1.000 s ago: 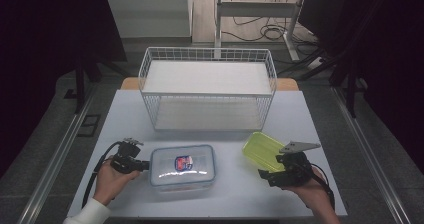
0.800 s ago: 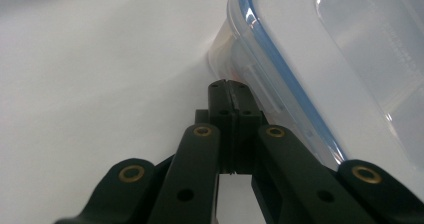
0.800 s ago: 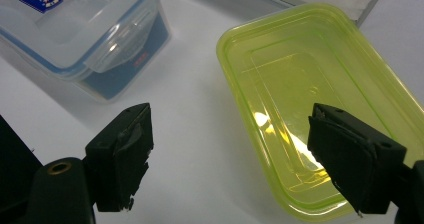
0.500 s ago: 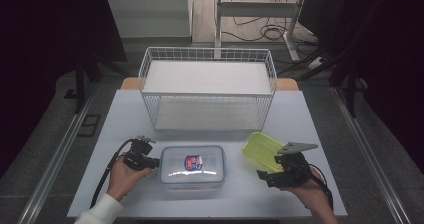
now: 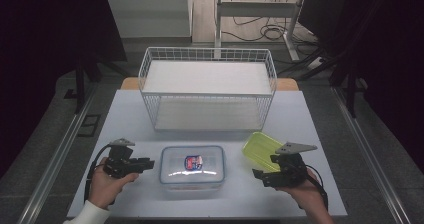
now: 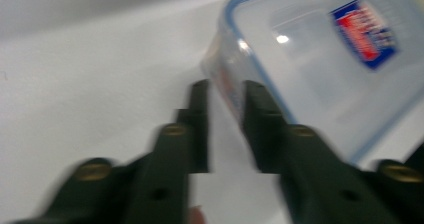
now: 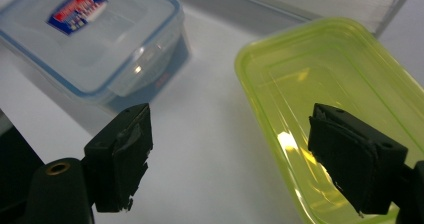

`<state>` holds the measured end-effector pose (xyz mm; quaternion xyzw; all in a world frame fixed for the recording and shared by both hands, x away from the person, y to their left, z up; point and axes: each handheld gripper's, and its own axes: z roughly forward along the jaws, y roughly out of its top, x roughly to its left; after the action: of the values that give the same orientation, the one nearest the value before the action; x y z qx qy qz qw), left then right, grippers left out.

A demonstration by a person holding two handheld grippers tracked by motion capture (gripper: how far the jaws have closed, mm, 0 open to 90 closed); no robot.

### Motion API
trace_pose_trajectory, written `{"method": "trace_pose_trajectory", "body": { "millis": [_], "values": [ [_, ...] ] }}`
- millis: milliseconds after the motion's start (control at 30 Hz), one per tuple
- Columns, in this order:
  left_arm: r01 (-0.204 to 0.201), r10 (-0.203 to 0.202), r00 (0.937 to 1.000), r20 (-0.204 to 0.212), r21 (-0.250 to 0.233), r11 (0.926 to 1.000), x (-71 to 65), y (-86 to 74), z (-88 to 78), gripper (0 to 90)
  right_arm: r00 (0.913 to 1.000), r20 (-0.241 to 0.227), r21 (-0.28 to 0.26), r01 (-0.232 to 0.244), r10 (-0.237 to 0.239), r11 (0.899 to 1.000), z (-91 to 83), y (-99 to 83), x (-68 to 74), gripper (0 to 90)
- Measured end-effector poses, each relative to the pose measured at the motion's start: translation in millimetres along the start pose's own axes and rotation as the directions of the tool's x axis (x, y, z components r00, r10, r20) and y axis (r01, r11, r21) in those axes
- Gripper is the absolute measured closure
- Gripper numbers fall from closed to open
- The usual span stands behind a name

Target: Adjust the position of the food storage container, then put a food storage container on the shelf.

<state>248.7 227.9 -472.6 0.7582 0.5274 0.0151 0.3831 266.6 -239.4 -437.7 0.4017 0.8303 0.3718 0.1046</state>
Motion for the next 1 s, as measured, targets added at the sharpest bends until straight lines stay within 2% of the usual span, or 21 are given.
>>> {"method": "trace_pose_trajectory", "body": {
  "millis": [133,233,300,467,733,867,1000],
  "values": [
    [0.046,-0.044,0.9982,0.040,-0.041,0.9981,0.2,-5.3,-10.5,35.5,0.9998,-0.019,-0.051,-0.012,0.011,0.999,2.3,1.0,6.9,15.9],
    [0.071,-0.068,0.9963,0.053,-0.059,0.9958,2.7,-7.7,-13.1,26.6,0.9995,-0.029,-0.055,-0.015,0.014,0.998,5.5,2.3,12.2,15.6],
    [0.079,-0.075,0.9953,0.061,-0.062,0.9949,4.5,-8.8,-12.6,24.2,0.9984,-0.050,-0.049,-0.029,0.027,0.998,7.7,3.3,14.9,15.8],
    [0.108,-0.099,0.9885,0.114,-0.075,0.9913,7.0,-9.4,-11.7,21.3,0.9940,-0.092,-0.040,-0.063,0.059,0.997,12.9,6.7,19.7,16.0],
    [0.127,-0.115,0.9856,0.124,-0.090,0.9878,7.3,-8.5,-11.6,17.7,0.9882,-0.130,-0.025,-0.084,0.080,0.996,20.5,8.3,28.4,16.1],
    [0.148,-0.133,0.9799,0.148,-0.090,0.9849,10.1,-9.4,-10.6,17.0,0.9847,-0.149,-0.021,-0.094,0.090,0.995,25.5,11.1,32.5,16.1],
    [0.160,-0.144,0.9763,0.161,-0.087,0.9834,10.4,-10.3,-7.6,16.6,0.9780,-0.169,-0.007,-0.124,0.121,0.992,30.9,14.6,36.1,16.1]
  ]
}}
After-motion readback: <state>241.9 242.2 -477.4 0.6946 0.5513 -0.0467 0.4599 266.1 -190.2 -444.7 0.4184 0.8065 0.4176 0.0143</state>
